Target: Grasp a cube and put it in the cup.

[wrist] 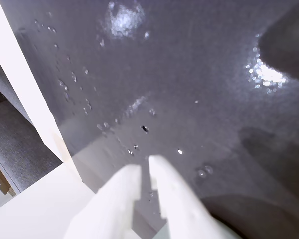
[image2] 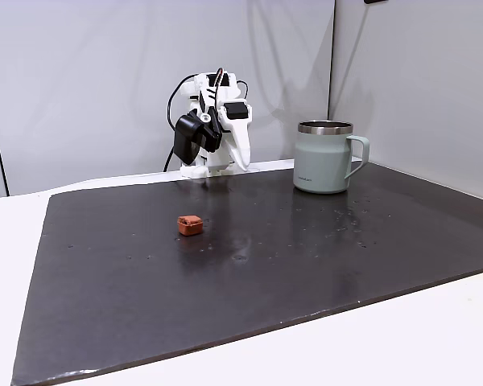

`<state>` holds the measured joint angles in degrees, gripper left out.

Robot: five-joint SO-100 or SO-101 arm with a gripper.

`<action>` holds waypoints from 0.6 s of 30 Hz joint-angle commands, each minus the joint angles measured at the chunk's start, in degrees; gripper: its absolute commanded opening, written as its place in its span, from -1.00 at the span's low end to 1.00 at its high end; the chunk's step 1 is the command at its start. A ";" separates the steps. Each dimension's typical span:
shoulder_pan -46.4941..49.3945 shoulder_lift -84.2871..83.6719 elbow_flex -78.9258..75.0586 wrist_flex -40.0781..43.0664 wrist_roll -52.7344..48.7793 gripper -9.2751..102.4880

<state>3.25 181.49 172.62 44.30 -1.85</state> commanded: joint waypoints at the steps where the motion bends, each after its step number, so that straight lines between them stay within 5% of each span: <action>1: -2.55 0.53 -0.44 -1.58 -0.44 -0.84; 18: -0.18 0.62 -8.70 2.37 -0.53 -0.84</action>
<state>2.02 181.49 170.68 45.53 -2.20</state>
